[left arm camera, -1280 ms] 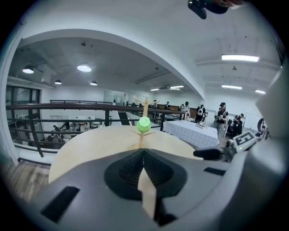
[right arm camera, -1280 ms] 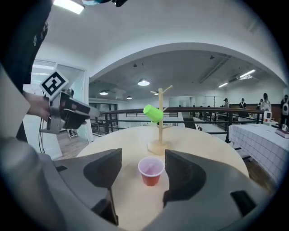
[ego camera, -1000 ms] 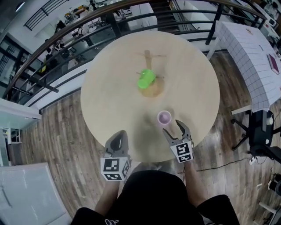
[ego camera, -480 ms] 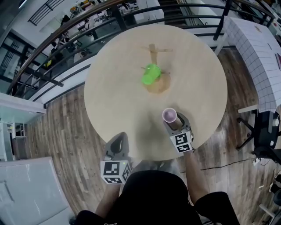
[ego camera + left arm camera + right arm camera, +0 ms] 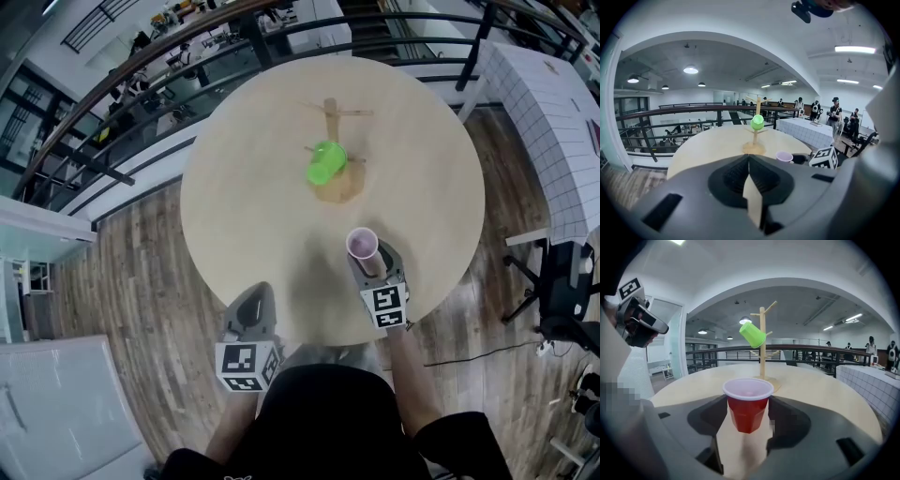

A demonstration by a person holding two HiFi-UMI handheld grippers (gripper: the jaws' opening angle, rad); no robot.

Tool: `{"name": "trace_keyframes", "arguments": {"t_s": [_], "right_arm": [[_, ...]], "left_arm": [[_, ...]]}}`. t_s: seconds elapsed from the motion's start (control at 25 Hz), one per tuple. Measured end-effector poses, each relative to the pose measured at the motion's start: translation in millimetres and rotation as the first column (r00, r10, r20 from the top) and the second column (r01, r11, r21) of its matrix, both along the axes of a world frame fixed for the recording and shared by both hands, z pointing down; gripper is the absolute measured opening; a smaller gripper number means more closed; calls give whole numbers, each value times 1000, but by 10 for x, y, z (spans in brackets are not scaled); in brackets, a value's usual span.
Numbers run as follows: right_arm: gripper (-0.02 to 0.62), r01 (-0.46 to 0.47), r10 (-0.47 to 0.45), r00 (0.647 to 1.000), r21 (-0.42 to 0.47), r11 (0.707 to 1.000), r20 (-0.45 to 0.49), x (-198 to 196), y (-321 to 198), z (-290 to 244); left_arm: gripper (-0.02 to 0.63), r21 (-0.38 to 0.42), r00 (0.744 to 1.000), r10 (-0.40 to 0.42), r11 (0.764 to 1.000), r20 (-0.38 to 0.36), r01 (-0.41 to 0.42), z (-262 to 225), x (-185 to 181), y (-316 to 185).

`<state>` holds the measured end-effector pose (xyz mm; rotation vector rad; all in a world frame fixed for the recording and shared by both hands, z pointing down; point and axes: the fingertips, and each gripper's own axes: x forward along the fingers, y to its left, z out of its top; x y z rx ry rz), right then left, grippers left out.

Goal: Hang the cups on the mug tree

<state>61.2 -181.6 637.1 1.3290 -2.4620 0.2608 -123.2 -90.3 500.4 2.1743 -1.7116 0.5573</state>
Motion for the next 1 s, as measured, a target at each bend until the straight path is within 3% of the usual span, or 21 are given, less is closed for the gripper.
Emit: {"name": "trace_keyframes", "arguments": {"t_s": [0.4, 0.56, 0.76, 0.84, 1.0], "right_arm": [[278, -82, 86, 994, 64, 995, -65, 304, 82, -655], [278, -161, 160, 987, 117, 980, 19, 490, 187, -1061], [278, -185, 168, 980, 160, 970, 110, 569, 308, -1573], [278, -185, 172, 981, 175, 967, 87, 604, 267, -1666], [276, -165, 179, 982, 193, 967, -57, 725, 93, -1614]], "left_arm": [[14, 43, 997, 30, 999, -71, -27, -81, 178, -207], [14, 66, 993, 36, 997, -116, -29, -65, 261, -275], [14, 79, 986, 63, 996, -154, -51, -62, 394, -320], [14, 82, 984, 70, 995, -162, -57, -65, 417, -333], [14, 91, 982, 69, 994, -179, -53, -77, 429, -351]]}}
